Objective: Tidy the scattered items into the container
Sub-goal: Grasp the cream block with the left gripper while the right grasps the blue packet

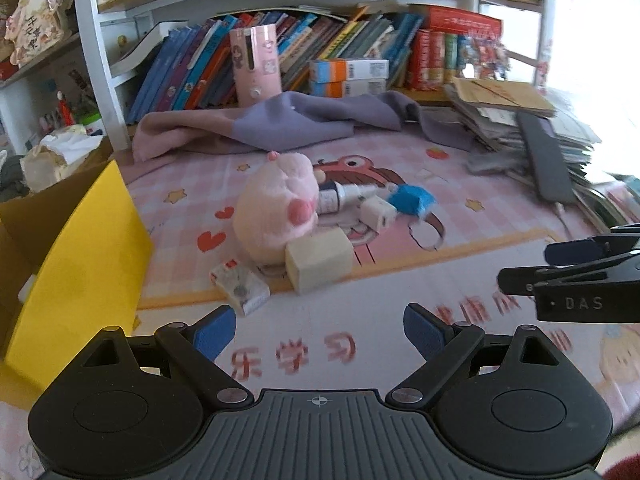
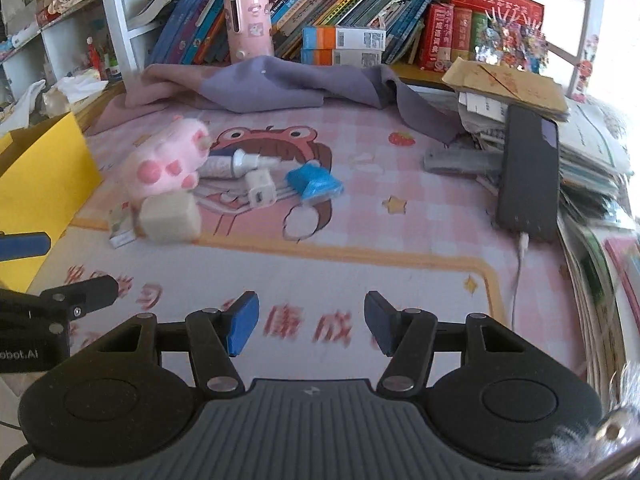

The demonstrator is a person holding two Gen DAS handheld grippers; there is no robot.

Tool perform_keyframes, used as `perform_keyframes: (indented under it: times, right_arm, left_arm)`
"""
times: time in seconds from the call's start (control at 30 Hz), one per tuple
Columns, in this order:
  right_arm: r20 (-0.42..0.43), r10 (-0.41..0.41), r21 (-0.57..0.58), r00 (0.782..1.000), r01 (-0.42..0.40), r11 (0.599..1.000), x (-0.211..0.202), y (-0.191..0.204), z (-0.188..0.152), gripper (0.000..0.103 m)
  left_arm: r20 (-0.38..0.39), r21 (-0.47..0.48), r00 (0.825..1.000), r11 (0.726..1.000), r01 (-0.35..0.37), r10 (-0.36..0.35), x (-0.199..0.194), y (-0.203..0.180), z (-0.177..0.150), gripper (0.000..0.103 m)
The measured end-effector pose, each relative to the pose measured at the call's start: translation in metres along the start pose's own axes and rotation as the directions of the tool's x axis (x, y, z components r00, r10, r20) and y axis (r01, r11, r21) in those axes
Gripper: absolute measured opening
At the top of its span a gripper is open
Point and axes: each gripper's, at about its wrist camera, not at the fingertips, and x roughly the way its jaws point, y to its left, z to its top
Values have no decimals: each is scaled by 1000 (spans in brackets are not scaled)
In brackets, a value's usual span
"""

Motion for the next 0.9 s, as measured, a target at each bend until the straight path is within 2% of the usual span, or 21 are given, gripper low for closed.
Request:
perform_keyframes:
  times: [0.3,0.37,0.57,0.67,0.77,0.9]
  right_arm:
    - [23,49,-98,999,-47,994,60,-19,49,57]
    - [28,53,-123,998,-49,991,75,-20,60,57]
    - [11,71,-191,997,-68,979,111,-18,74,56]
    - [13,88,-237,996,-82,968,123,-16,76,56]
    - [24,96,-261,995,-86,962,131,-14,75,56]
    - [32,98,-254,995,-87,963,141,-15,75,53]
  left_arm:
    - [-44,-74,997,995,-72,69,55,-5,25,92]
    - [-57,-85,996,993,-80,75,64,-7,27,88]
    - [-83,-96,992,990,-107,99,83,-11,33,84]
    - [-102,-116,989,986,-118,106,90,-8,35,78]
    - [-119,-139,987,982,-125,109,96,-6,35,69]
    - [-122,-160,989,982,-100,81,99,-6,35,53]
